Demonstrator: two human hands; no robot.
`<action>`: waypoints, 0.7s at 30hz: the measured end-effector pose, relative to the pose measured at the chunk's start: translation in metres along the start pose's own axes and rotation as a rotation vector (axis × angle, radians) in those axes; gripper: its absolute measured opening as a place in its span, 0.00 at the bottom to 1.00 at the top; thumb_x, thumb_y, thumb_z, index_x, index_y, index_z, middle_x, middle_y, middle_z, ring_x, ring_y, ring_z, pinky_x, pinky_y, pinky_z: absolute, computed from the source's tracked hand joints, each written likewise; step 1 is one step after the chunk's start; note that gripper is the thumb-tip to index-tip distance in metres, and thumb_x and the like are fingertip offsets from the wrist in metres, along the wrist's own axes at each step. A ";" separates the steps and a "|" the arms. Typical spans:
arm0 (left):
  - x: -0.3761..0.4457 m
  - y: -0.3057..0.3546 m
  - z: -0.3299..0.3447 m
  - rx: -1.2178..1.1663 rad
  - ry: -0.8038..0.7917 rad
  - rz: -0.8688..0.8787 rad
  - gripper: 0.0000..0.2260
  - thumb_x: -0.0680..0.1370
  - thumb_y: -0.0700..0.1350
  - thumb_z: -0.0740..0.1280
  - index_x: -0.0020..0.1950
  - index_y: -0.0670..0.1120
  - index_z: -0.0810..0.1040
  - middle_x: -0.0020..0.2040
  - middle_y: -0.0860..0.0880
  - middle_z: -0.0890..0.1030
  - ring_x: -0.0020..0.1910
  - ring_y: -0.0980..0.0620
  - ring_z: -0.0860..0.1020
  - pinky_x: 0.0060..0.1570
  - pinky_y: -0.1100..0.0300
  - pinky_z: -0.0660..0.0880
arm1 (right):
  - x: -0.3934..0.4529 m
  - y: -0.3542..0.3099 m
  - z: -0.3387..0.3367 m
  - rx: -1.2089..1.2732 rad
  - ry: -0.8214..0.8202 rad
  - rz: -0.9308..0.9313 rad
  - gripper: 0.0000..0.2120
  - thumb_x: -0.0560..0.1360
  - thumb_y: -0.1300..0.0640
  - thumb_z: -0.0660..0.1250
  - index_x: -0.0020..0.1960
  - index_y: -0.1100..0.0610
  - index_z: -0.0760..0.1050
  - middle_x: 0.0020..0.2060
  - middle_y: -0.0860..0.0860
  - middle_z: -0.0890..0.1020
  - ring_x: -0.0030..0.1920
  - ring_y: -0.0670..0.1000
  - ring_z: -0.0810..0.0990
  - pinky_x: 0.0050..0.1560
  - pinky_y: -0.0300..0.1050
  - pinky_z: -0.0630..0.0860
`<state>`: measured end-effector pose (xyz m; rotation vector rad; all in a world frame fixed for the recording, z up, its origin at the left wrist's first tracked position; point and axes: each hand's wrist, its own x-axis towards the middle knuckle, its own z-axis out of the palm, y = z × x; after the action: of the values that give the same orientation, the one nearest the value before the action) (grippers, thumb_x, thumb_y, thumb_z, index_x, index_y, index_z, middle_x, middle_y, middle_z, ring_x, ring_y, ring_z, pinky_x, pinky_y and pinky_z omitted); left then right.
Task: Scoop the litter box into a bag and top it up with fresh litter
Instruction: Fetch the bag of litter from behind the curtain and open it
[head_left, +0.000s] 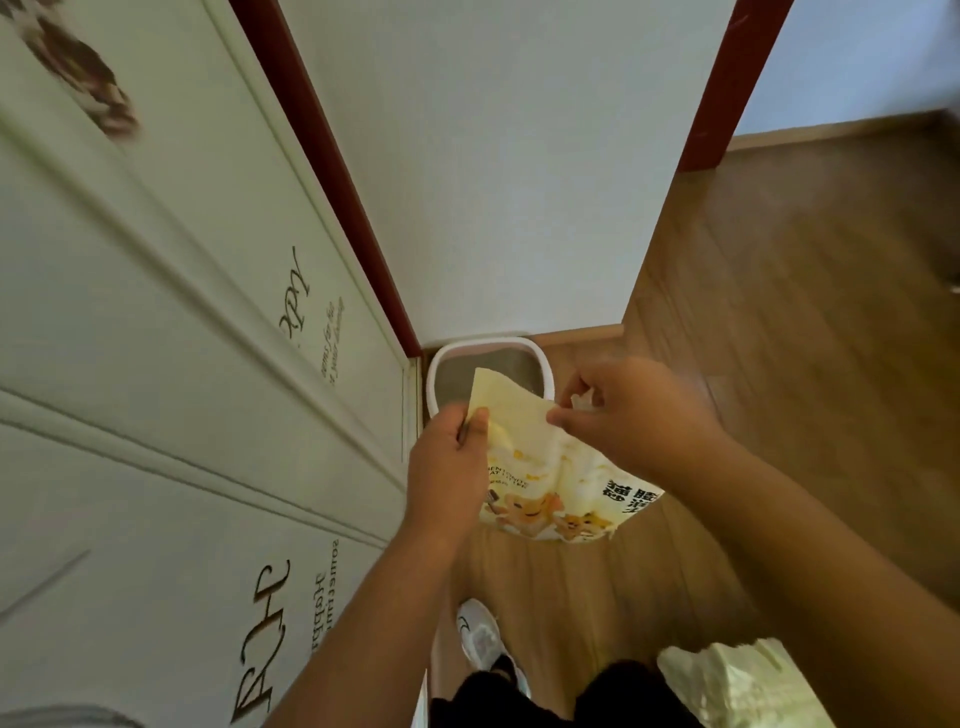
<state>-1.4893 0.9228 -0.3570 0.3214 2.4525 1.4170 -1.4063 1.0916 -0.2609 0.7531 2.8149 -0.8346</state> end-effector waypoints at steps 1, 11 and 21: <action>0.011 -0.006 0.002 0.013 -0.019 0.003 0.15 0.85 0.52 0.62 0.37 0.55 0.71 0.34 0.54 0.76 0.34 0.55 0.75 0.36 0.54 0.73 | 0.010 0.002 0.005 0.006 -0.007 0.026 0.09 0.75 0.42 0.71 0.46 0.47 0.81 0.37 0.44 0.80 0.38 0.43 0.78 0.37 0.44 0.78; 0.106 -0.066 0.043 0.177 -0.179 -0.080 0.10 0.85 0.52 0.61 0.51 0.50 0.78 0.42 0.52 0.81 0.42 0.53 0.80 0.43 0.52 0.79 | 0.110 0.043 0.070 0.068 -0.165 0.114 0.10 0.76 0.44 0.70 0.53 0.48 0.83 0.36 0.43 0.81 0.32 0.44 0.80 0.29 0.37 0.72; 0.170 -0.221 0.156 0.309 -0.274 -0.401 0.15 0.85 0.52 0.60 0.64 0.43 0.76 0.60 0.42 0.81 0.55 0.44 0.79 0.55 0.50 0.77 | 0.212 0.147 0.222 0.098 -0.385 0.221 0.16 0.80 0.53 0.65 0.67 0.52 0.79 0.58 0.52 0.83 0.52 0.52 0.81 0.45 0.43 0.77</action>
<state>-1.6025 0.9965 -0.6462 0.0706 2.3319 0.7782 -1.5268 1.1701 -0.5690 0.7989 2.3220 -0.9650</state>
